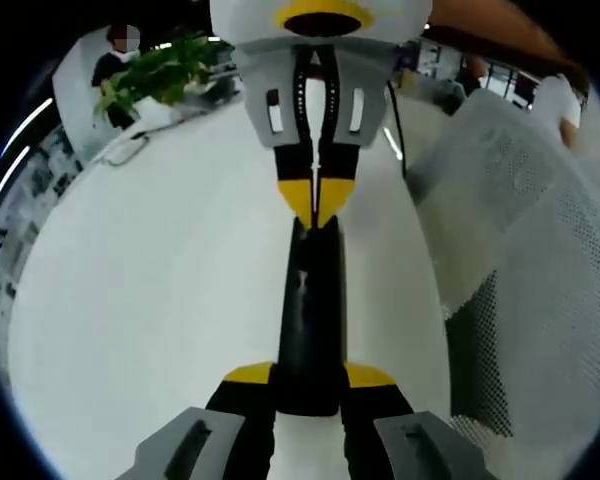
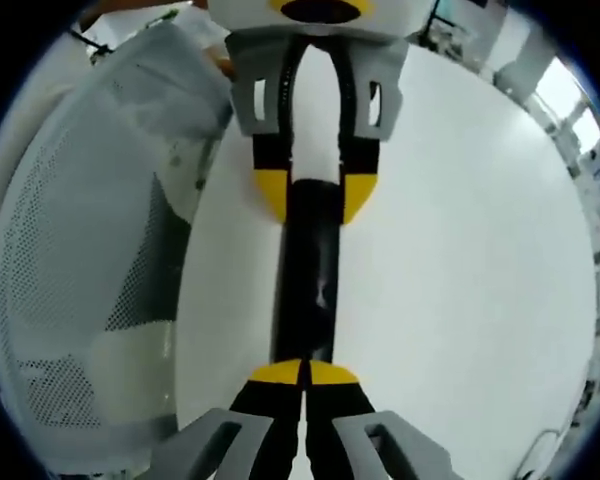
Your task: Press the specified remote control buttons in sequence, fully releasing each button before pressing the next.
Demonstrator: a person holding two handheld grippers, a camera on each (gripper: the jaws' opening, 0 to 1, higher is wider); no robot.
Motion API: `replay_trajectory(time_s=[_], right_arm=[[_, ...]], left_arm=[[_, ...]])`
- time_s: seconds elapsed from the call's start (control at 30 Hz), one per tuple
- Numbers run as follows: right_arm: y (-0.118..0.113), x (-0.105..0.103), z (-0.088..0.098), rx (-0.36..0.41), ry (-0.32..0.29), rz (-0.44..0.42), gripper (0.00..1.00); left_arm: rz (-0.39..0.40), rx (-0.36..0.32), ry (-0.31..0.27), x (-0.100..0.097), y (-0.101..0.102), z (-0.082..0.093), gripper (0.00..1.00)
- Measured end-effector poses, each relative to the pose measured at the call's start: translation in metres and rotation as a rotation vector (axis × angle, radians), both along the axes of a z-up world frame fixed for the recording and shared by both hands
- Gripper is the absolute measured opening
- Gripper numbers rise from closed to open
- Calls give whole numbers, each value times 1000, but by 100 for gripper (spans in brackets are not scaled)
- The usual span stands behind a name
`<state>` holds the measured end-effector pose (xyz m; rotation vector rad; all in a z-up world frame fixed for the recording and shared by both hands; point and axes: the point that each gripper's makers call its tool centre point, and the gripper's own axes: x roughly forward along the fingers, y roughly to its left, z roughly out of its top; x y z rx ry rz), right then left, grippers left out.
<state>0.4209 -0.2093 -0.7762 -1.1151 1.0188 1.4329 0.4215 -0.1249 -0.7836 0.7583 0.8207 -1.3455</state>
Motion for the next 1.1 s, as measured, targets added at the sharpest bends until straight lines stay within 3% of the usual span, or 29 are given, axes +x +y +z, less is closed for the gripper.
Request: replay_trajectory(time_s=[0.23,0.93,1.1], right_arm=[[0,0,-1,-12,24,-24,0],[-1,1,1,10,2,-8,0],[3,4,10,39,-2,-21,0]], left_arm=[[2,-1,-1,-1,0,0,23],[-5,6,0,0,0,0,23],[-7,6,-1,0,0,0,23]])
